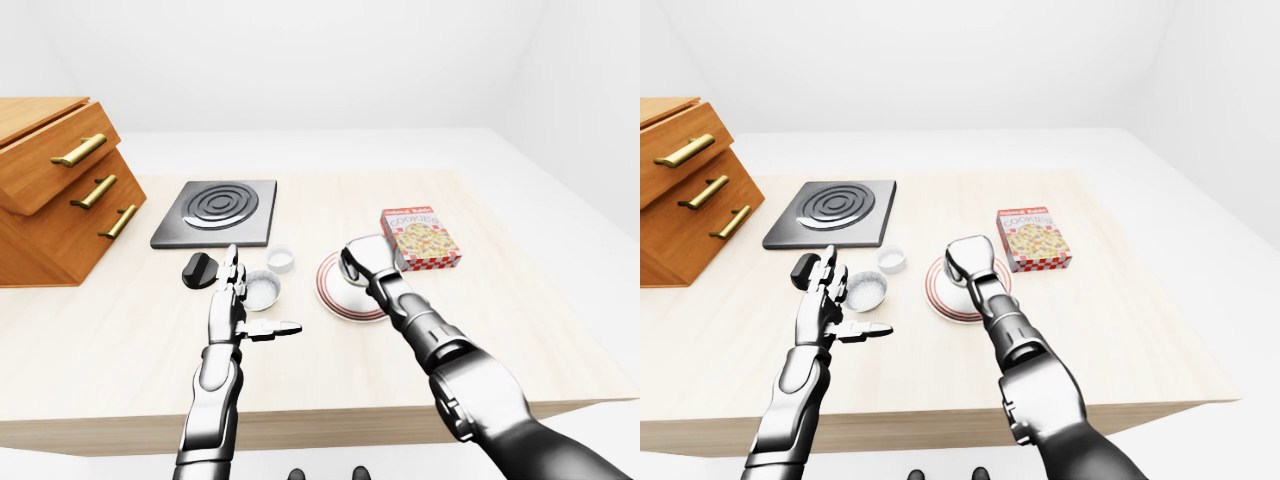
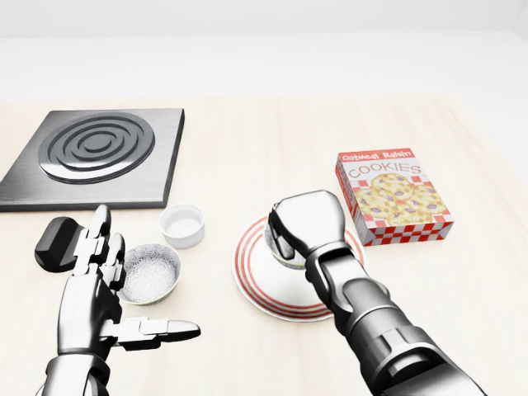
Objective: Pick the akita bowl next to the plate and place it on the plate.
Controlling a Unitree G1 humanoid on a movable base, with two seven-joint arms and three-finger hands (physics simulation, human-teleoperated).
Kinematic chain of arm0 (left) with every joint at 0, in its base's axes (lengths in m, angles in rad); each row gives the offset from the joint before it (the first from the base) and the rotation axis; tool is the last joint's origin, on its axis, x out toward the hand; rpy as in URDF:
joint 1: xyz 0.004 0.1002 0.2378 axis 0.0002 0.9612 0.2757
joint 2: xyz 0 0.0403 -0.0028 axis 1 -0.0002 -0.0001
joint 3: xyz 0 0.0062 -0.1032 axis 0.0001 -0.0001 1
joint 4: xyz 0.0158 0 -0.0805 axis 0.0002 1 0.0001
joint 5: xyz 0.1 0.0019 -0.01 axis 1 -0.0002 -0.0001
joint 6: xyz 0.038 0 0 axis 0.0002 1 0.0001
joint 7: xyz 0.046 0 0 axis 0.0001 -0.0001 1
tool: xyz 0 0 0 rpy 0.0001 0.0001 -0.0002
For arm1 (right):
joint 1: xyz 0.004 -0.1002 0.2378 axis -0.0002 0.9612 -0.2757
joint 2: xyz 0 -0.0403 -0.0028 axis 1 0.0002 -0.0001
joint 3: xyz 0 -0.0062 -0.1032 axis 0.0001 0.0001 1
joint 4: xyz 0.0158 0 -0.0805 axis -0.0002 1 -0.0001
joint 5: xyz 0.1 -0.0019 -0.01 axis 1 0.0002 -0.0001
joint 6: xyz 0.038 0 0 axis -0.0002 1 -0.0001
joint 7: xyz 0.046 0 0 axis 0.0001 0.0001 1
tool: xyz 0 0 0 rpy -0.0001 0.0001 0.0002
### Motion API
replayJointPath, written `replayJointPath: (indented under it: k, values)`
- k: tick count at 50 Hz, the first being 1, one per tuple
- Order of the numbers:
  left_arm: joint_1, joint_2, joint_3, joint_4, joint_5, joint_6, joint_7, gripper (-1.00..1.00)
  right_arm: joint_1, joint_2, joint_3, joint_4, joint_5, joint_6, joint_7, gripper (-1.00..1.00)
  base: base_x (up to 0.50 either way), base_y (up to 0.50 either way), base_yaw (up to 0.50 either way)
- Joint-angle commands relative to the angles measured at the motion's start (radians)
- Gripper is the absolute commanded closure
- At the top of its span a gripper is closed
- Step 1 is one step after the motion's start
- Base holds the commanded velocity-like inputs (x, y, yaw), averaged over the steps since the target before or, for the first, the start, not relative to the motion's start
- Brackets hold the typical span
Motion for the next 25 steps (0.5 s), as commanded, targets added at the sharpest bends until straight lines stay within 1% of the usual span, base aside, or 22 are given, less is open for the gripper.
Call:
replayJointPath:
  k: [1,2,3,5,7,8,9,25]
  values:
    - [-0.004,0.0,0.002,0.015,-0.001,-0.011,-0.001,-1.0,-0.011,0.007,-0.003,0.029,0.019,0.0,0.0,1.0,0.0,0.0,0.0]
    - [-0.002,0.0,0.001,0.012,-0.001,-0.01,-0.001,-1.0,-0.011,0.007,-0.003,0.034,0.019,0.0,-0.001,1.0,0.0,0.0,0.0]
    - [-0.001,0.0,0.001,0.003,-0.001,-0.002,0.0,-1.0,-0.012,0.007,-0.004,0.041,0.019,0.0,-0.005,1.0,0.0,0.0,0.0]
    - [-0.001,0.0,0.0,0.001,-0.001,0.0,0.0,-1.0,-0.013,0.007,-0.004,0.042,0.019,0.0,-0.003,1.0,0.0,0.0,0.0]
    - [0.003,0.0,-0.001,-0.014,0.0,0.01,0.001,-1.0,-0.014,0.006,-0.008,0.048,0.023,0.0,-0.001,1.0,0.0,0.0,0.0]
    - [0.004,0.0,-0.001,-0.014,0.0,0.011,0.001,-1.0,-0.014,0.006,-0.008,0.048,0.023,0.0,-0.001,1.0,0.0,0.0,0.0]
    - [0.005,-0.001,-0.001,-0.011,0.0,0.006,0.001,-1.0,-0.012,0.005,-0.008,0.054,0.023,0.0,-0.004,1.0,0.0,0.0,0.0]
    - [0.005,-0.001,-0.001,-0.01,0.0,0.006,0.0,-1.0,-0.014,0.005,-0.013,0.067,0.029,0.0,0.008,1.0,0.0,0.0,0.0]
